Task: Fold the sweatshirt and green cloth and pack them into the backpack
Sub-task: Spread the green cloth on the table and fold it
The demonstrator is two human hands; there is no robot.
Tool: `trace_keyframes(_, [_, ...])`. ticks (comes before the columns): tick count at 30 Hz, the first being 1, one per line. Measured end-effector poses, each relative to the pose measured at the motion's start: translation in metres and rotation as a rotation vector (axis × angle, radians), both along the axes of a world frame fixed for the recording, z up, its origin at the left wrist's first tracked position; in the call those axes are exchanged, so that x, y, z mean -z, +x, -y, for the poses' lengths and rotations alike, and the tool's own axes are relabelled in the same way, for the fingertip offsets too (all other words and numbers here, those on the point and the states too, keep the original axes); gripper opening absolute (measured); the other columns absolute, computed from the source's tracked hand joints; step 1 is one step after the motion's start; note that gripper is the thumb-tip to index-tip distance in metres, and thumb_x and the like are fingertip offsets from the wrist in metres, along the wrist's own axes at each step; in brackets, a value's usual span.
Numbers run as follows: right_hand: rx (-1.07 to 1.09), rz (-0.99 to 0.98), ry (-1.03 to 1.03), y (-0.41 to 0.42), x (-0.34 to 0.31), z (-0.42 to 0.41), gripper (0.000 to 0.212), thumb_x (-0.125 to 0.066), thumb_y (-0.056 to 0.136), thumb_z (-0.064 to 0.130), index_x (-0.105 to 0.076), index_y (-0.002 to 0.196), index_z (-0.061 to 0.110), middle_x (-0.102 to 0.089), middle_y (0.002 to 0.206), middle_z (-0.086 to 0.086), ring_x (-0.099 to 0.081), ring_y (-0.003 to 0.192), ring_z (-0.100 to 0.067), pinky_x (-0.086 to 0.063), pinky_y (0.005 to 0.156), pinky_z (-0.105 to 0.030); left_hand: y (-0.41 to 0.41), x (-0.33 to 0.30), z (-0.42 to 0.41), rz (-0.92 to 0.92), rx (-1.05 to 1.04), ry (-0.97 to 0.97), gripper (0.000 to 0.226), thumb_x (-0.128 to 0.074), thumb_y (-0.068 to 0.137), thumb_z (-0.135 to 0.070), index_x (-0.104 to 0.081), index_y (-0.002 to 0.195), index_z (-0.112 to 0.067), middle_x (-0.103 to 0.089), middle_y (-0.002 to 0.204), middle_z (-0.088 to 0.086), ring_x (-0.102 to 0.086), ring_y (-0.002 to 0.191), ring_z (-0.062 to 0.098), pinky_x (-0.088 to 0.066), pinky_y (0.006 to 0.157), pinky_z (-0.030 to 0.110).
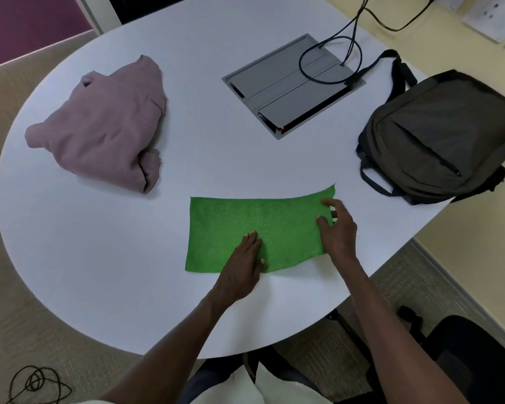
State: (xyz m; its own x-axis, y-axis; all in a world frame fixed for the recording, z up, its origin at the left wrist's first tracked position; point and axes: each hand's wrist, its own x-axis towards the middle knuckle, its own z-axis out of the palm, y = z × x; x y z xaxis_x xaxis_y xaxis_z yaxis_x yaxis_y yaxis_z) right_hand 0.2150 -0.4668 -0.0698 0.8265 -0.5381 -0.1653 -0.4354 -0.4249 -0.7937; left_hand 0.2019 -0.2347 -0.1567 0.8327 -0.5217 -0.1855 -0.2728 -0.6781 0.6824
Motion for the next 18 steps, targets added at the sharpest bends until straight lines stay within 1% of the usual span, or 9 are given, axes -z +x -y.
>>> trace_keyframes(2, [-0.094, 0.057, -0.097, 0.008, -0.006, -0.008, 0.025, -0.062, 0.089, -0.001, -0.071, 0.108, 0.013, -0.065, 0.105, -0.005, -0.061, 0.101, -0.021, -0.037, 0.082, -0.015, 0.005, -0.004, -0.012, 0.033, -0.143, -0.043, 0.052, -0.049, 0.099, -0.025, -0.043, 0.146, -0.002, -0.037, 0.155, 0.016, -0.031, 0.145, 0.027, -0.02, 0.119, 0.029])
trace_keyframes(5, [-0.217, 0.155, -0.168, 0.02, -0.021, -0.033, 0.02, -0.065, 0.087, -0.002, -0.073, 0.104, 0.006, -0.066, 0.103, -0.01, -0.06, 0.095, -0.015, -0.038, 0.087, -0.013, 0.011, -0.005, -0.047, 0.098, -0.419, -0.034, 0.041, -0.06, 0.092, -0.013, -0.058, 0.131, 0.0, -0.058, 0.133, 0.019, -0.052, 0.123, 0.034, -0.036, 0.107, 0.033])
trace_keyframes(8, [-0.353, 0.196, -0.195, 0.029, -0.032, -0.069, 0.023, -0.063, 0.088, 0.0, -0.072, 0.109, 0.003, -0.063, 0.103, -0.009, -0.057, 0.092, -0.01, -0.037, 0.087, -0.009, 0.013, -0.003, -0.084, 0.087, -0.597, -0.013, 0.039, -0.062, 0.085, -0.002, -0.062, 0.124, 0.001, -0.062, 0.117, 0.018, -0.059, 0.106, 0.036, -0.048, 0.096, 0.041])
trace_keyframes(12, [-0.531, 0.108, -0.188, 0.038, -0.031, -0.12, 0.03, -0.056, 0.093, 0.0, -0.066, 0.121, -0.002, -0.056, 0.111, -0.01, -0.053, 0.089, -0.01, -0.031, 0.079, 0.004, 0.022, -0.001, -0.105, 0.003, -0.686, -0.069, 0.046, -0.052, 0.078, -0.011, -0.066, 0.121, -0.001, -0.068, 0.112, 0.014, -0.065, 0.094, 0.028, -0.056, 0.088, 0.043])
trace_keyframes(13, [-0.573, 0.074, -0.192, 0.041, -0.028, -0.132, 0.032, -0.054, 0.094, 0.001, -0.064, 0.124, -0.002, -0.054, 0.113, -0.01, -0.055, 0.09, -0.013, -0.033, 0.079, 0.003, 0.024, -0.001, -0.108, -0.021, -0.692, -0.083, 0.046, -0.053, 0.077, -0.01, -0.067, 0.12, -0.002, -0.07, 0.108, 0.011, -0.066, 0.091, 0.024, -0.056, 0.087, 0.041])
trace_keyframes(14, [-0.608, 0.039, -0.197, 0.044, -0.025, -0.144, 0.034, -0.053, 0.095, 0.002, -0.062, 0.127, -0.001, -0.053, 0.116, -0.01, -0.058, 0.092, -0.017, -0.038, 0.082, -0.003, 0.026, -0.001, -0.109, -0.044, -0.695, -0.097, 0.043, -0.055, 0.078, -0.007, -0.068, 0.118, -0.004, -0.071, 0.104, 0.007, -0.066, 0.088, 0.021, -0.057, 0.087, 0.04])
trace_keyframes(16, [-0.656, -0.03, -0.212, 0.048, -0.016, -0.167, 0.034, -0.05, 0.095, 0.002, -0.061, 0.127, 0.0, -0.05, 0.121, -0.011, -0.062, 0.097, -0.026, -0.051, 0.089, -0.027, 0.029, -0.002, -0.112, -0.08, -0.707, -0.123, 0.039, -0.061, 0.079, 0.003, -0.071, 0.115, -0.008, -0.07, 0.096, -0.003, -0.066, 0.083, 0.011, -0.057, 0.087, 0.037])
trace_keyframes(17, [-0.674, -0.062, -0.224, 0.049, -0.012, -0.177, 0.032, -0.049, 0.095, 0.002, -0.06, 0.124, -0.001, -0.048, 0.122, -0.012, -0.062, 0.096, -0.03, -0.054, 0.087, -0.036, 0.03, -0.002, -0.114, -0.102, -0.719, -0.136, 0.039, -0.063, 0.079, 0.007, -0.071, 0.113, -0.009, -0.07, 0.094, -0.005, -0.066, 0.081, 0.006, -0.057, 0.087, 0.035])
trace_keyframes(18, [-0.697, -0.091, -0.237, 0.049, -0.007, -0.187, 0.028, -0.048, 0.094, 0.0, -0.06, 0.119, -0.002, -0.046, 0.122, -0.014, -0.062, 0.093, -0.033, -0.054, 0.084, -0.042, 0.032, -0.003, -0.115, -0.125, -0.73, -0.15, 0.04, -0.063, 0.079, 0.009, -0.072, 0.113, -0.01, -0.071, 0.093, -0.006, -0.066, 0.08, 0.001, -0.057, 0.087, 0.031])
